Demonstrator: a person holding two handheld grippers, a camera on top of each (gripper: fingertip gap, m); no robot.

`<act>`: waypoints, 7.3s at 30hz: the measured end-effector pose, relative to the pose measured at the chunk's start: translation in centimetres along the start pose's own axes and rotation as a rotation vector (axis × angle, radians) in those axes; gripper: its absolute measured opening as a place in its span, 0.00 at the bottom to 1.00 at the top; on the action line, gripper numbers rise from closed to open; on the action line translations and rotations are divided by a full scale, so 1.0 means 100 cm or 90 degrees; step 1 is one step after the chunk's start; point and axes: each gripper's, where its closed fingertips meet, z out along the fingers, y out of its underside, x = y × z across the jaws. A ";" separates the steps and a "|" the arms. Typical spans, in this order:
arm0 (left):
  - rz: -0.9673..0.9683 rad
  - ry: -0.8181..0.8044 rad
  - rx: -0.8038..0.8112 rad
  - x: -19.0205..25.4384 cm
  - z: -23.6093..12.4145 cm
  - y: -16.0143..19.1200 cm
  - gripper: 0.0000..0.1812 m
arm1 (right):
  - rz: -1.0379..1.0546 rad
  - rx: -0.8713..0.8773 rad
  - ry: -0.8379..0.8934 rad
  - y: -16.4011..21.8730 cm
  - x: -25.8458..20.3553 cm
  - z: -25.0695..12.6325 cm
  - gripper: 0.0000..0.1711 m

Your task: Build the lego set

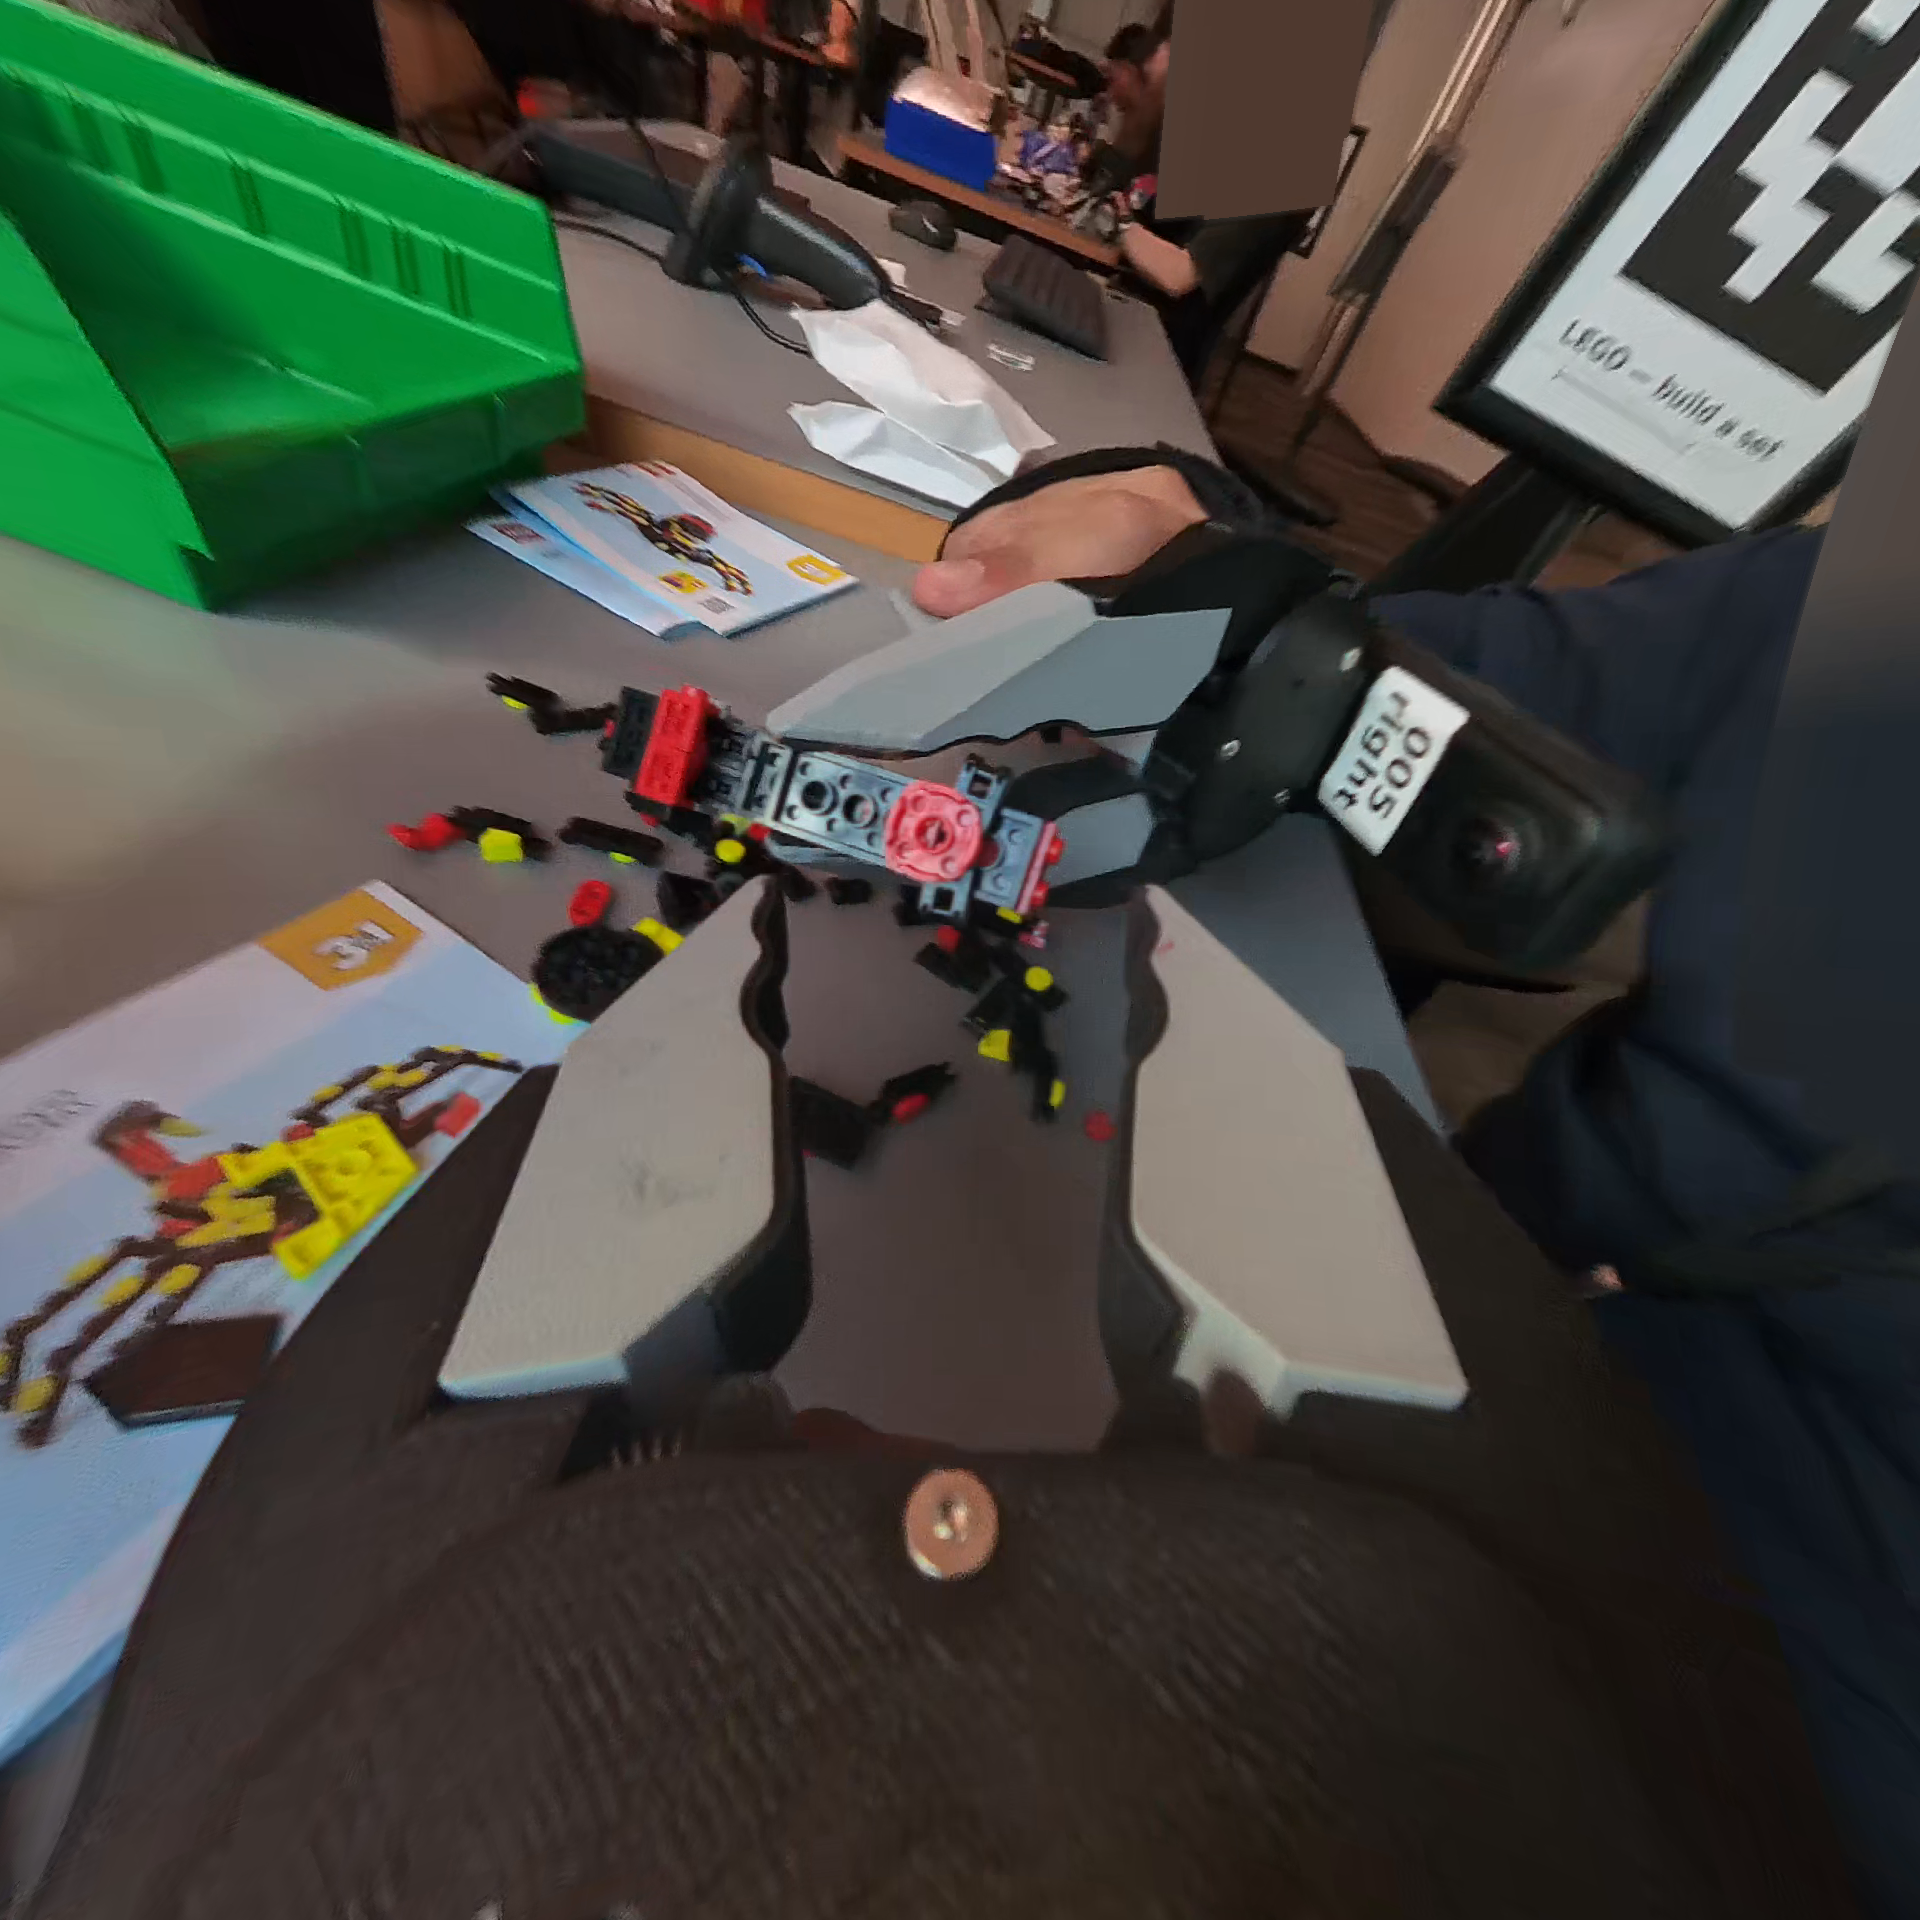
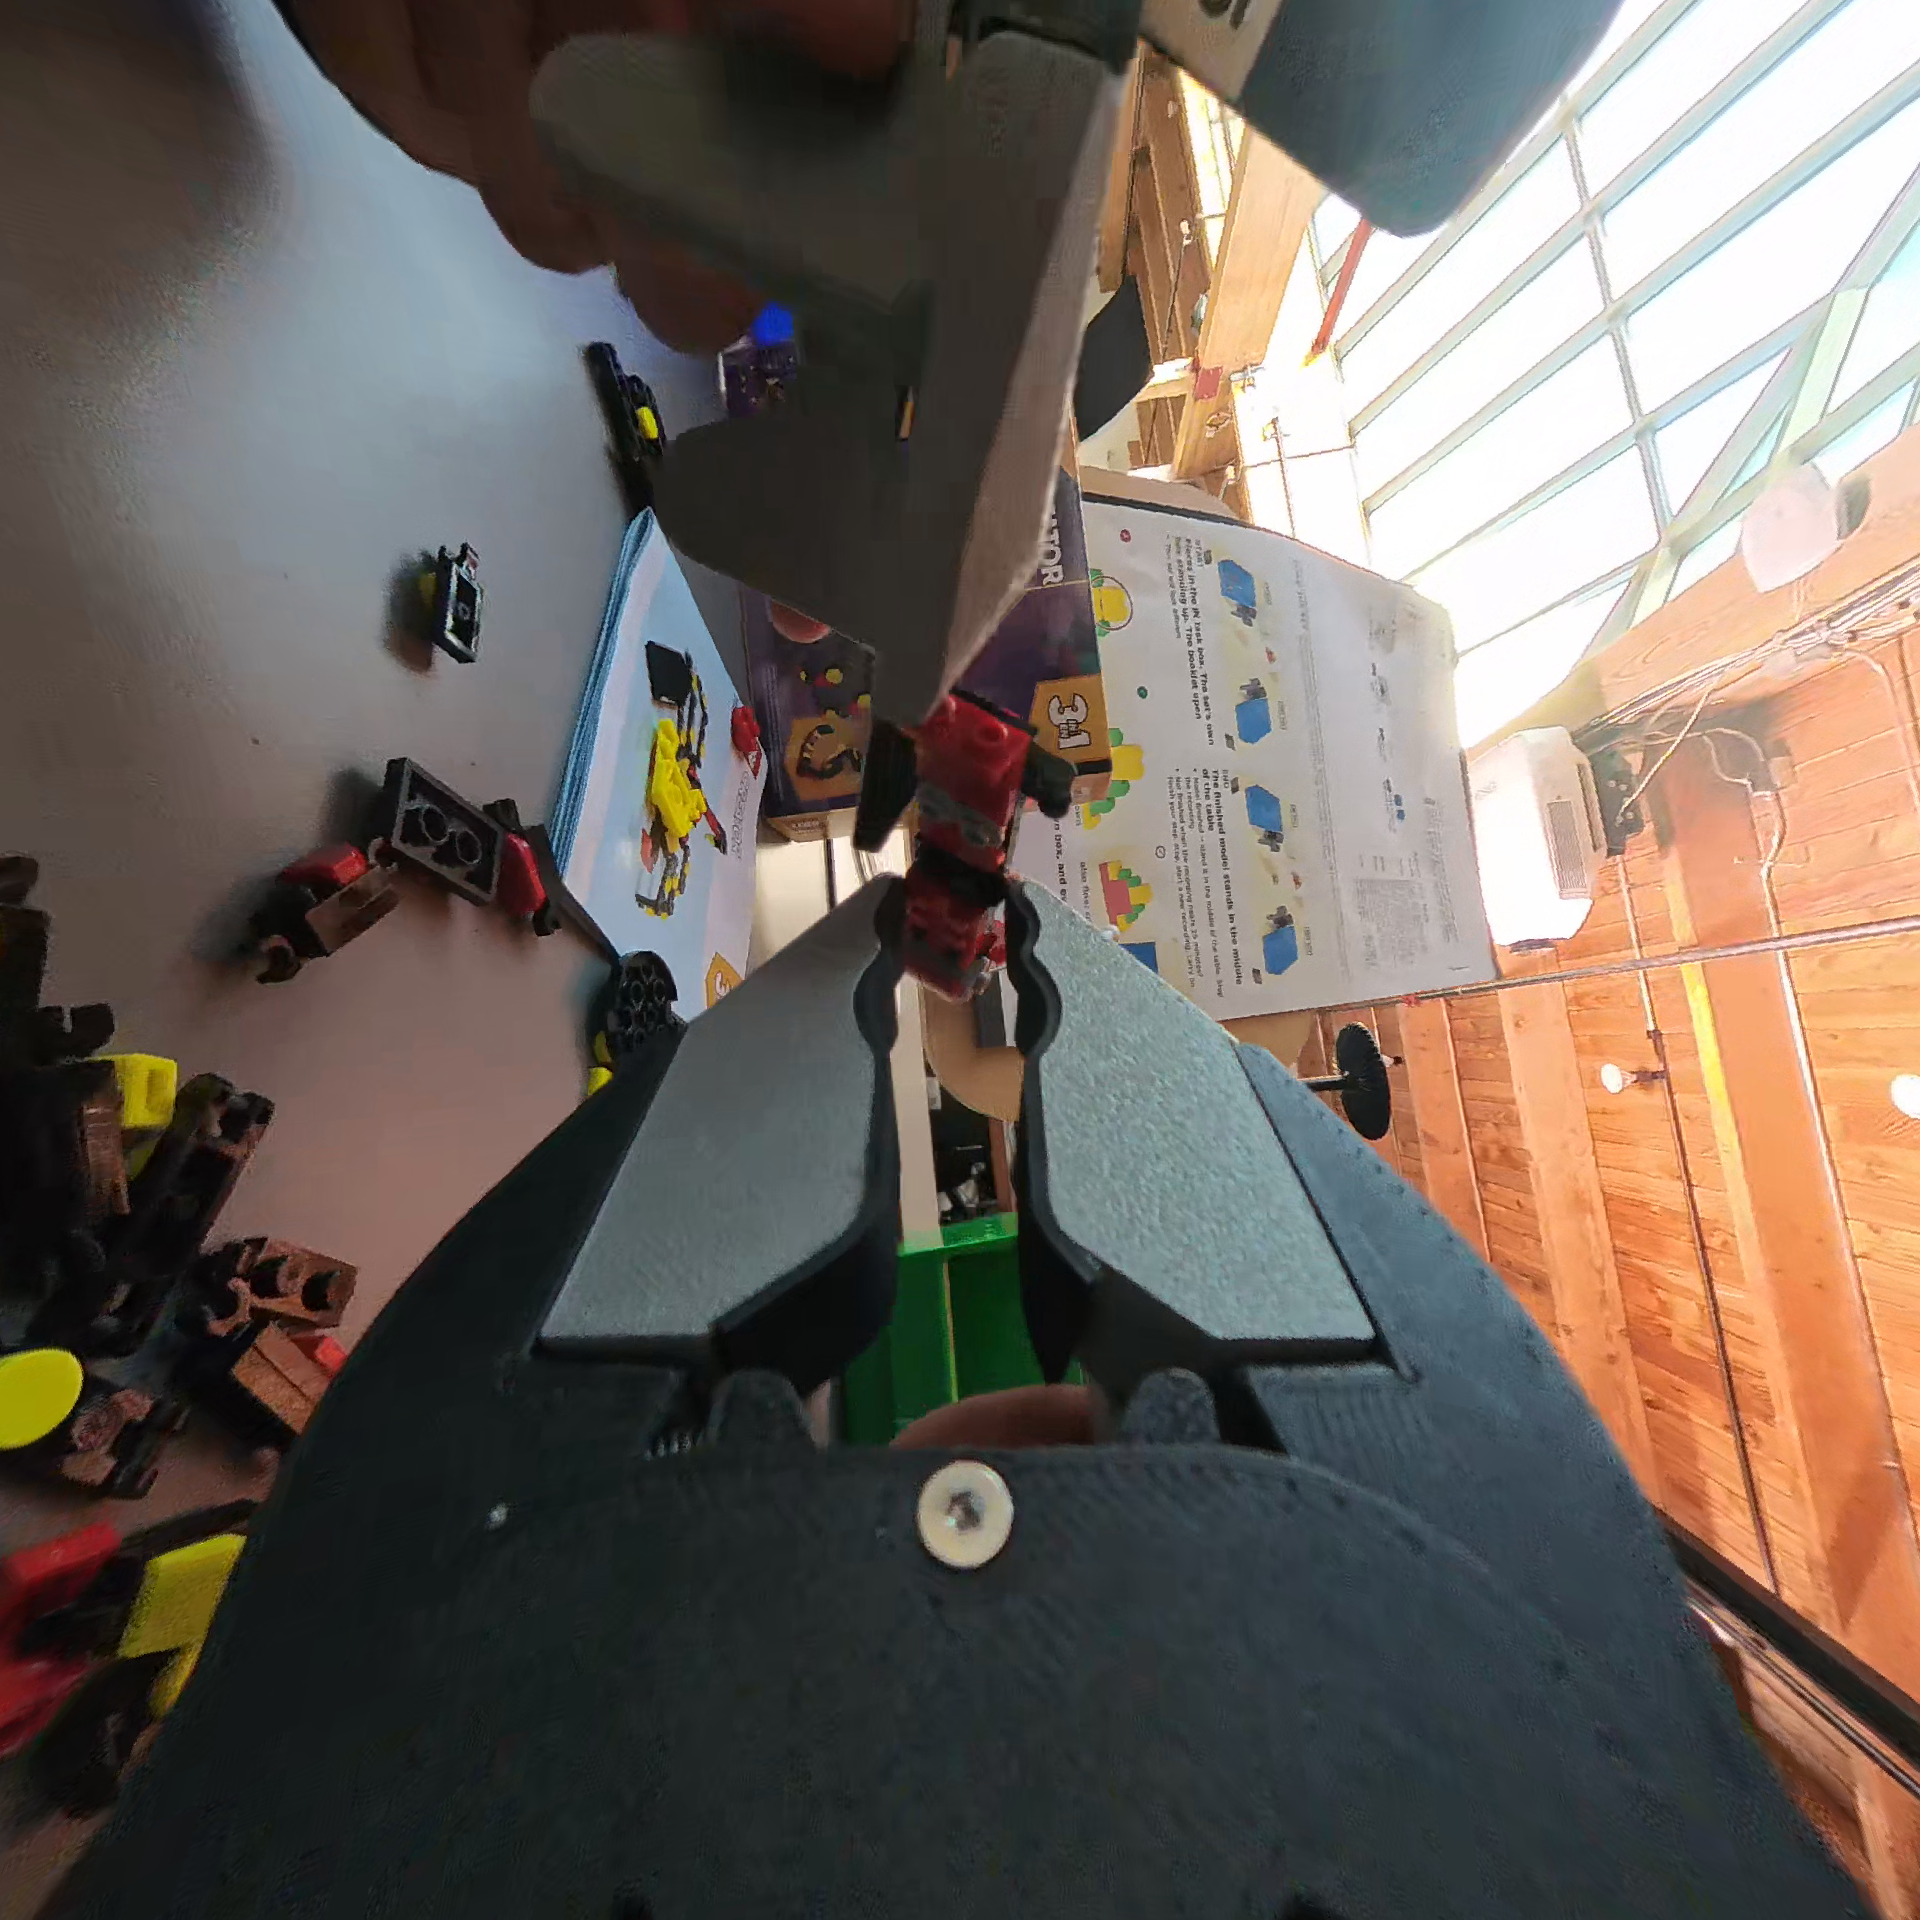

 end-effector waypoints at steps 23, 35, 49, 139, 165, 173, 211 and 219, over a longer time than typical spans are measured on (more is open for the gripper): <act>-0.152 0.010 -0.036 -0.019 -0.007 0.016 0.14 | 0.532 0.120 -0.144 0.021 0.023 -0.007 0.09; -0.063 0.038 -0.072 0.001 0.006 0.024 0.13 | 0.871 0.195 -0.411 -0.005 0.000 -0.011 0.16; 0.016 -0.075 -0.108 -0.015 0.013 0.030 0.14 | 1.023 0.188 -0.432 0.005 0.002 -0.001 0.12; 0.220 -0.235 -0.265 -0.033 0.027 0.058 0.09 | 0.850 0.095 -0.470 0.004 -0.026 0.005 0.08; 0.067 -0.212 -0.016 -0.049 -0.002 0.005 0.09 | 0.881 0.174 -0.323 0.035 0.007 0.000 0.09; 0.164 -0.289 -0.038 -0.052 0.001 0.005 0.09 | 0.844 0.210 -0.323 0.021 0.008 -0.007 0.12; 0.562 -0.395 -0.212 -0.052 0.012 0.026 0.08 | 0.466 0.129 -0.301 0.012 -0.034 -0.005 0.08; 0.571 -0.252 -0.101 -0.017 0.002 0.024 0.08 | 0.496 0.220 -0.345 -0.020 -0.025 -0.022 0.08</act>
